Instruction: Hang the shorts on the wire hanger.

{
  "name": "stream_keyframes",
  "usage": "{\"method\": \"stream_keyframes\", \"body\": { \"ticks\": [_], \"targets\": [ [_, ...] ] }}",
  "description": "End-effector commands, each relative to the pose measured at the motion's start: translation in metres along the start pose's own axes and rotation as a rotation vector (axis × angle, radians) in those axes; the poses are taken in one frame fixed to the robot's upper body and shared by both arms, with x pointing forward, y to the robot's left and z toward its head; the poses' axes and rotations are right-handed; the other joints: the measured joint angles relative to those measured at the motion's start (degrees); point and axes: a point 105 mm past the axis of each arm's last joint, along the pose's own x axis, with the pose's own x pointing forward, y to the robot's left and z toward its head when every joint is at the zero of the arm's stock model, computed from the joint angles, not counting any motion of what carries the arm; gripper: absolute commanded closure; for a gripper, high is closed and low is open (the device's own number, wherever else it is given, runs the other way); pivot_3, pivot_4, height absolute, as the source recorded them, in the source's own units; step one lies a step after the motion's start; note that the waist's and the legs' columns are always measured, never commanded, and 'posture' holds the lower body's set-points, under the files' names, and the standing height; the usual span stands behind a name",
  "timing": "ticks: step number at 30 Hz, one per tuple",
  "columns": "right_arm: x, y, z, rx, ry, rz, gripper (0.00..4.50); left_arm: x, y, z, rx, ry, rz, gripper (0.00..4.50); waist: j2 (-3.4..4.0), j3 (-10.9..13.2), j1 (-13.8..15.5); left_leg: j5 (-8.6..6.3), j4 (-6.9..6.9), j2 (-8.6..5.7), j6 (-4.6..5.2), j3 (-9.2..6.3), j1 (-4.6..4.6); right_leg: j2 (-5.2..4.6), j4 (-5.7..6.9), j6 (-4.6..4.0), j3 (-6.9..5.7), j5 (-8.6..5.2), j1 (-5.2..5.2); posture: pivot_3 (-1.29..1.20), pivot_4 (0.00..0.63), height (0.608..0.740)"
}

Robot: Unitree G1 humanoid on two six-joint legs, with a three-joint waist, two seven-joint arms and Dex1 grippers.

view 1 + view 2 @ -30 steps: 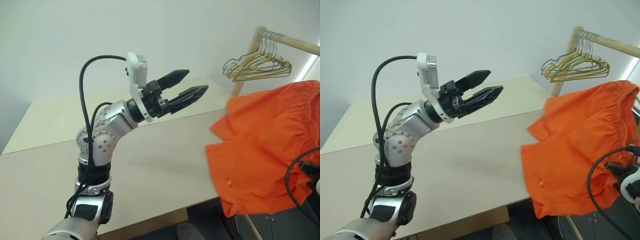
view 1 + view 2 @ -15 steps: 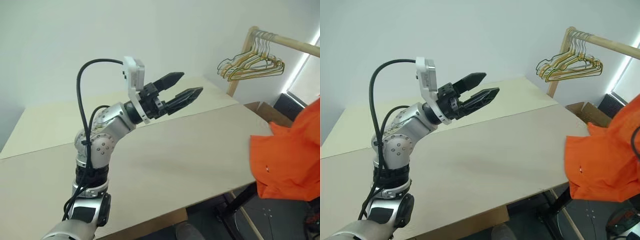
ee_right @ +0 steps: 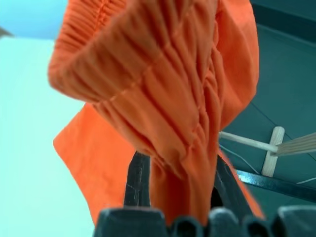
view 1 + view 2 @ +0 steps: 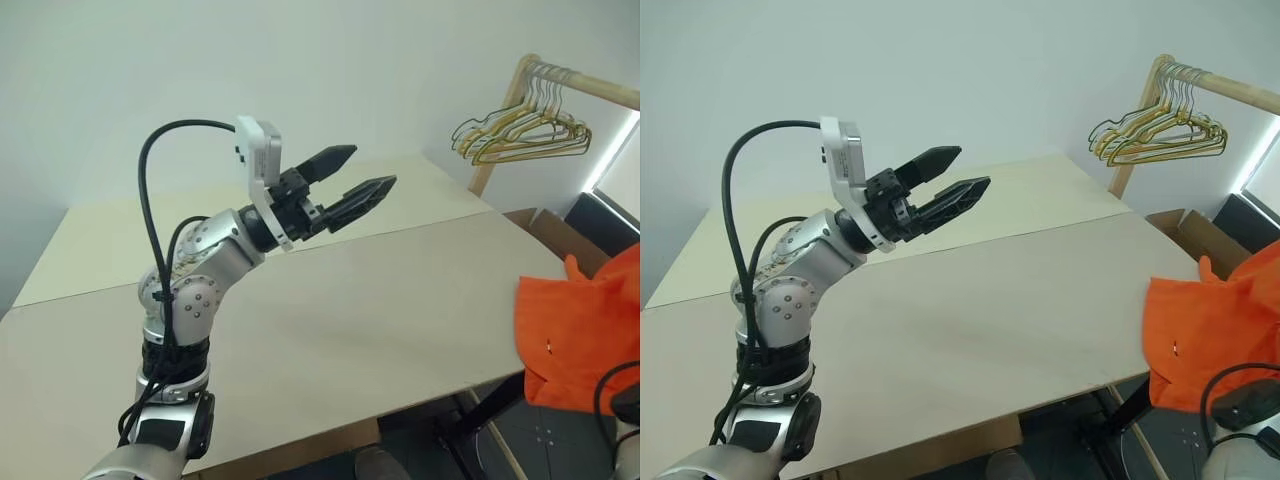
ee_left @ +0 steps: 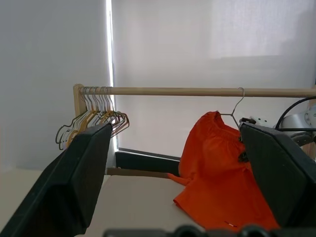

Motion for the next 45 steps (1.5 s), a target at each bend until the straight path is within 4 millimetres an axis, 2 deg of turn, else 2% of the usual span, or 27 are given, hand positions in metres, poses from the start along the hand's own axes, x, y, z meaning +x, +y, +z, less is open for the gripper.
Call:
{"method": "stream_keyframes", "body": {
  "ticks": [1, 5, 8, 10, 14, 17, 21, 24, 26, 29, 32, 35, 39, 42, 45],
  "targets": [
    [-0.011, 0.008, 0.008, -0.034, -0.082, -0.014, 2.95, -0.008, 0.0, 0.008, 0.045, -0.006, 0.023, 0.0, 0.08, 0.0, 0.7, 0.0, -0.01, 0.0, 0.0, 0.0, 0.0, 0.0, 0.0, 0.0, 0.01, 0.0, -0.01, -0.25, 0.0, 0.74],
    [-0.02, 0.011, 0.013, -0.049, -0.147, -0.043, 1.49, -0.014, 0.002, 0.008, 0.049, 0.009, 0.042, 0.0, 0.16, 0.0, 1.9, 0.03, -0.01, 0.0, -0.06, -0.03, 0.04, -0.01, 0.03, 0.0, -0.03, 0.0, -0.11, -0.24, 0.0, 0.74],
    [-0.03, 0.011, 0.022, -0.054, -0.223, -0.091, 0.71, -0.016, 0.002, 0.009, 0.053, 0.015, 0.046, 0.0, 0.21, 0.0, 3.0, 0.04, 0.01, -0.01, -0.07, -0.03, 0.06, -0.03, 0.02, 0.01, -0.05, 0.01, -0.23, -0.24, 0.0, 0.74],
    [-0.042, 0.011, 0.037, -0.079, -0.36, -0.163, 0.13, -0.015, 0.002, 0.01, 0.059, 0.017, 0.047, 0.0, 0.23, 0.0, 3.5, 0.05, 0.0, -0.04, -0.09, -0.02, 0.04, -0.07, 0.0, 0.01, -0.05, 0.01, -0.27, -0.23, 0.0, 0.74],
    [-0.073, 0.017, 0.063, -0.187, -0.659, -0.31, 0.03, -0.016, 0.004, 0.011, 0.068, 0.019, 0.05, 0.0, 0.24, 0.0, 4.2, 0.05, -0.01, -0.06, -0.1, -0.01, 0.04, -0.07, 0.0, 0.01, -0.05, 0.01, -0.33, -0.22, 0.0, 0.74],
    [-0.093, 0.025, 0.073, -0.256, -0.843, -0.382, 0.03, -0.017, 0.005, 0.012, 0.075, 0.025, 0.055, 0.0, 0.18, 0.1, 4.3, 0.11, -0.02, -0.07, -0.21, -0.01, 0.03, -0.07, 0.0, 0.01, -0.05, 0.01, -0.34, -0.21, 0.0, 0.74],
    [-0.128, 0.06, 0.08, -0.314, -1.098, -0.324, 0.03, -0.022, 0.012, 0.013, 0.102, 0.044, 0.087, 0.0, 0.11, 0.2, 4.2, 0.22, -0.03, -0.08, -0.4, 0.01, 0.04, -0.08, 0.01, 0.02, -0.01, 0.01, -0.36, -0.19, 0.0, 0.74],
    [-0.154, 0.095, 0.077, -0.356, -1.27, -0.172, 0.03, -0.029, 0.018, 0.013, 0.122, 0.057, 0.127, 0.0, -0.01, 0.3, 4.2, 0.22, -0.06, -0.06, -0.4, -0.02, 0.07, -0.05, 0.06, 0.01, -0.03, 0.01, -0.37, -0.18, 0.0, 0.74],
    [-0.159, 0.131, 0.062, -0.455, -1.307, 0.059, 0.03, -0.035, 0.022, 0.012, 0.156, 0.053, 0.164, 0.0, -0.07, 0.3, 4.3, 0.22, -0.06, -0.06, -0.39, -0.02, 0.08, -0.05, 0.1, 0.01, -0.03, 0.01, -0.38, -0.15, 0.0, 0.74],
    [-0.157, 0.184, 0.019, -0.674, -1.266, 0.455, 0.03, -0.048, 0.024, 0.008, 0.209, 0.074, 0.188, 0.0, -0.22, 0.4, 4.4, 0.19, -0.08, -0.06, -0.36, -0.02, 0.15, -0.05, 0.13, 0.01, -0.03, 0.02, -0.33, -0.11, 0.0, 0.74],
    [-0.146, 0.213, -0.033, -0.862, -1.113, 0.808, 0.03, -0.066, 0.024, -0.001, 0.253, 0.156, 0.195, 0.0, -0.88, 0.8, 5.4, 0.09, -0.11, 0.02, -0.17, -0.08, 0.15, 0.02, 0.2, -0.06, -0.11, 0.05, -0.36, -0.05, 0.0, 0.74],
    [-0.138, 0.221, -0.082, -1.018, -0.888, 1.079, 0.03, -0.082, 0.024, -0.008, 0.285, 0.242, 0.212, 0.0, -1.16, 1.1, 7.9, 0.22, -0.1, -0.01, -0.41, -0.12, -0.02, -0.11, 0.19, -0.06, -0.21, 0.05, -0.53, -0.02, 0.0, 0.74],
    [-0.154, 0.216, -0.146, -1.17, -0.685, 1.438, 0.03, -0.099, 0.022, -0.018, 0.344, 0.35, 0.244, 0.0, -1.4, 1.3, 12.5, 0.2, -0.13, 0.0, -0.51, -0.15, -0.25, -0.27, 0.36, -0.11, -0.36, 0.04, -0.94, 0.05, 0.0, 0.74],
    [-0.157, 0.212, -0.167, -1.24, -0.598, 1.54, 0.03, -0.108, 0.022, -0.024, 0.36, 0.388, 0.29, 0.0, -1.4, 1.3, 15.3, 0.31, -0.12, -0.01, -0.71, -0.23, -0.72, -0.32, 0.44, -0.23, -0.48, 0.06, -1.42, 0.07, 0.0, 0.74],
    [-0.152, 0.215, -0.165, -1.229, -0.583, 1.532, 0.03, -0.111, 0.017, -0.028, 0.361, 0.404, 0.296, 0.0, -1.49, 1.3, 17.2, 0.41, -0.1, -0.01, -0.88, -0.28, -1.05, -0.4, 0.52, -0.42, -0.65, 0.17, -2.05, 0.1, 0.0, 0.74]
  ]
}}
